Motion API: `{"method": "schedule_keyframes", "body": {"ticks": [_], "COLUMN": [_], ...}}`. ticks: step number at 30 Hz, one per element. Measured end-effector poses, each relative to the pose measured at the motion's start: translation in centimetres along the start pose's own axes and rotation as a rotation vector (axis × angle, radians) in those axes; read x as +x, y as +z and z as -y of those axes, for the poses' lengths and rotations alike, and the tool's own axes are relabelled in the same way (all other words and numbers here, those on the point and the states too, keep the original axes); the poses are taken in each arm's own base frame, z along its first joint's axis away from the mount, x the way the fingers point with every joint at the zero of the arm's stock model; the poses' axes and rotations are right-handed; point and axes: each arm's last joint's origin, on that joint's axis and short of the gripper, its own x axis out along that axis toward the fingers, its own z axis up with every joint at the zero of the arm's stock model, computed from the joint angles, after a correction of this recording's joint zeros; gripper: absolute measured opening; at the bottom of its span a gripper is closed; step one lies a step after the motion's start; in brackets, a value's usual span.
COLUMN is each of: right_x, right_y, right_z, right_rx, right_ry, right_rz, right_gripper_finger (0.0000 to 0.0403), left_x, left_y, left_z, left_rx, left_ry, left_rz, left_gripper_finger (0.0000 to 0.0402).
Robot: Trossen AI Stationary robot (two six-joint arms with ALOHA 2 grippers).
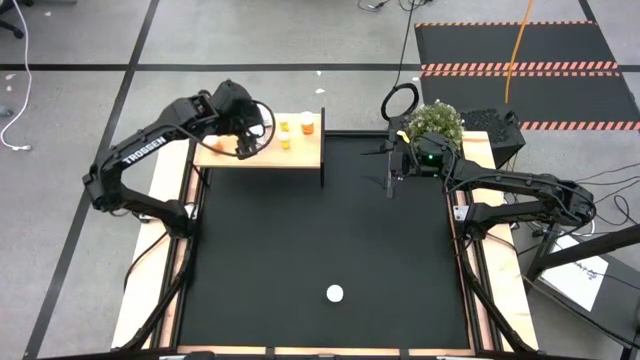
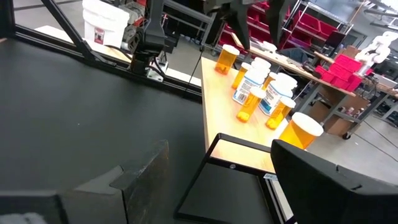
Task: Pick and place medicine bottles onto shelf by color
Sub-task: Adjust the pill bottles on the shelf
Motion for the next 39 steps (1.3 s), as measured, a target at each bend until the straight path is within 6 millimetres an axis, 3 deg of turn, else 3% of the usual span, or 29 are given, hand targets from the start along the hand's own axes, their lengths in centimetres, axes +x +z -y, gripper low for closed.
{"method": "schedule_keyframes", "body": {"ticks": [5, 19, 39], "right_x": [0.0, 0.0, 0.0], "right_y": [0.0, 0.0, 0.0], "right_z": [0.0, 0.0, 0.0], "right_rx": [-0.002, 0.002, -0.001], "right_ry": [0.000, 0.002, 0.003], "right_rz": [0.001, -0.003, -0.004], "right_gripper_finger": [0.0276, 0.0276, 0.0276], "left_x": [1.0, 4.8, 4.6], "left_y": [0.0, 0.0, 0.4], "left_z": [-0.2, -0.9, 0.3], "left_rx": [0.088, 0.148, 0.134], "left_ry": [-0.013, -0.044, -0.076], "left_rz": [-0.041, -0.142, -0.152], "left_gripper_finger": [0.0322, 0.0324, 0.0323]}}
